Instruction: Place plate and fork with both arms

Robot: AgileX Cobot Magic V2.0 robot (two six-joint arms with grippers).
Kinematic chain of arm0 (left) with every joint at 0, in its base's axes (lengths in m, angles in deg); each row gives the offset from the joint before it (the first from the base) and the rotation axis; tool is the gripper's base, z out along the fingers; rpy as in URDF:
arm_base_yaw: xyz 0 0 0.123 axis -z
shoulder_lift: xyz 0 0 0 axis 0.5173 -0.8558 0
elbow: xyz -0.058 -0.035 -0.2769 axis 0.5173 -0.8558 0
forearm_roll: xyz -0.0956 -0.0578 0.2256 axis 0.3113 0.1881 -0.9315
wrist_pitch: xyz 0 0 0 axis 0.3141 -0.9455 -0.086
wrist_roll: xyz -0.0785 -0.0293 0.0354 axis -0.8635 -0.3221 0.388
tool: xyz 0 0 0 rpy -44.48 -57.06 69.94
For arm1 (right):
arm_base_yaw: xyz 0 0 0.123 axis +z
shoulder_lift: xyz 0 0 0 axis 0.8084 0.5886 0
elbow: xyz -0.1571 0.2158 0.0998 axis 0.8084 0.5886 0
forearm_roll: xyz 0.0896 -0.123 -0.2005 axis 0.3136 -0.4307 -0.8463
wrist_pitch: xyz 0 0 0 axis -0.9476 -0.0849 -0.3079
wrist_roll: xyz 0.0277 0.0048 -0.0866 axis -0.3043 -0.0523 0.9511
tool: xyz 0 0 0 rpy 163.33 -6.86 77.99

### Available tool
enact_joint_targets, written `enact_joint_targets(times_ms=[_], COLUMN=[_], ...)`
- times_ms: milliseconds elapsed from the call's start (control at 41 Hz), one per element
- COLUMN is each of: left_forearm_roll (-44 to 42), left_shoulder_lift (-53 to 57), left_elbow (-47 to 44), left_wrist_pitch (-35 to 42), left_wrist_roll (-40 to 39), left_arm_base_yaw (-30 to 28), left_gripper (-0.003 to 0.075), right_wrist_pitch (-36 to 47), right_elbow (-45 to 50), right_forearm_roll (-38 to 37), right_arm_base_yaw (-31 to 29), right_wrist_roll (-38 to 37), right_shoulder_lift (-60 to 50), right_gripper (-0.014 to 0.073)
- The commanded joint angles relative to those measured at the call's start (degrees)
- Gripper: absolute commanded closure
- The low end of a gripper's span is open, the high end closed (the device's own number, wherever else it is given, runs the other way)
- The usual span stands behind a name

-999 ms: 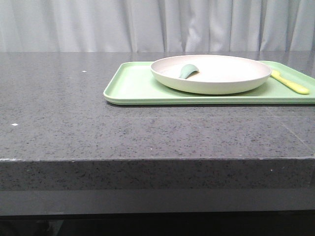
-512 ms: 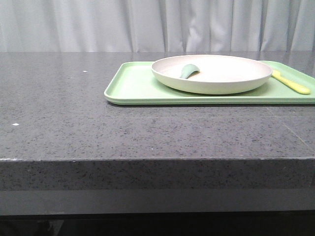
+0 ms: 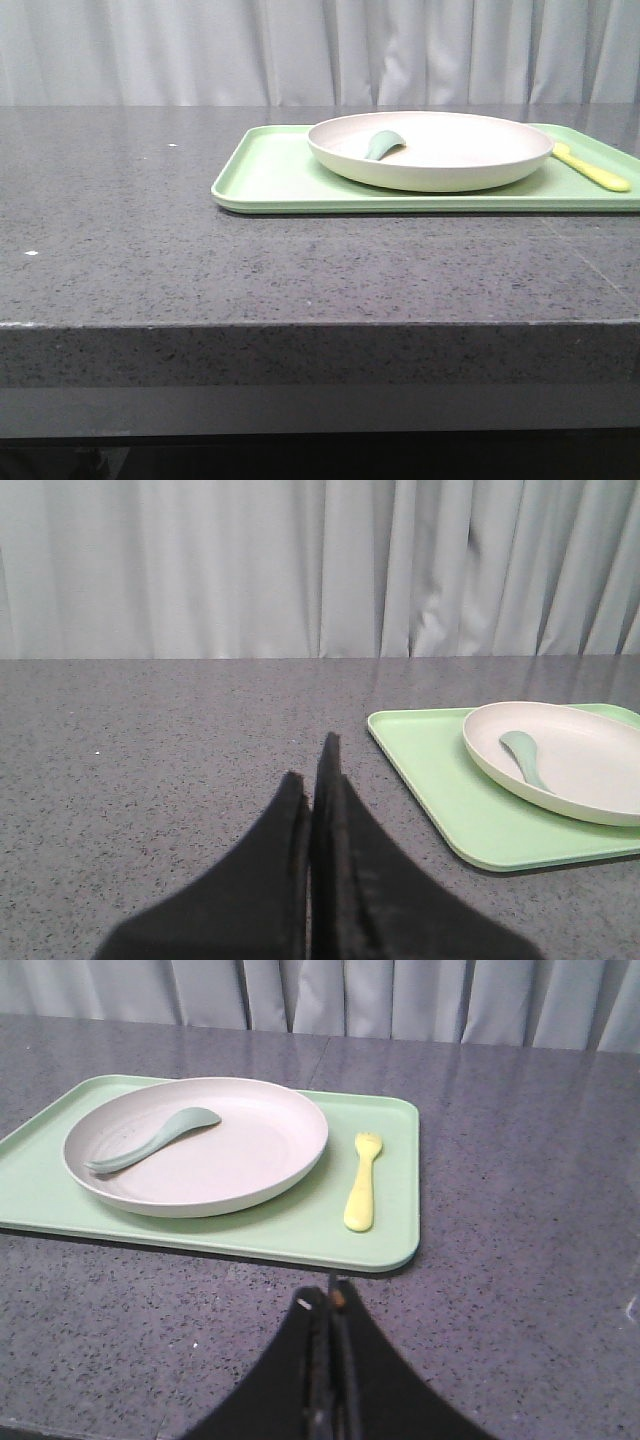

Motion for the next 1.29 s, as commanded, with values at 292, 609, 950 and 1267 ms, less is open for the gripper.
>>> enact_joint_targets(times_ms=[292, 609, 950, 1267], left_forearm_roll=[0.0, 0.0, 0.0, 0.0], left_shoulder_lift=[-0.4, 4.3, 18.3, 18.1], left_elbow=[1.5, -3.9, -17.0, -23.4], left_wrist_pitch=[4.8, 4.9, 4.8, 6.4], left_wrist_roll=[0.0, 0.0, 0.0, 0.0], left_arm_base_yaw=[0.2, 0.1, -9.7, -12.9], left_gripper=[0.0738, 0.0738, 0.0738, 0.0738], right_wrist_pitch=[4.6, 4.6, 4.6, 4.5], right_elbow=[-1.3, -1.3, -1.3, -1.3], right_forearm_roll=[0.0, 0.0, 0.0, 0.0], right_arm_base_yaw=[-0.1, -0.1, -0.1, -0.1], right_wrist_roll=[0.4, 0.4, 0.4, 0.4], right_shoulder_lift=[0.6, 0.6, 0.6, 0.6], right_gripper=[0.0661, 0.0661, 0.0661, 0.0661])
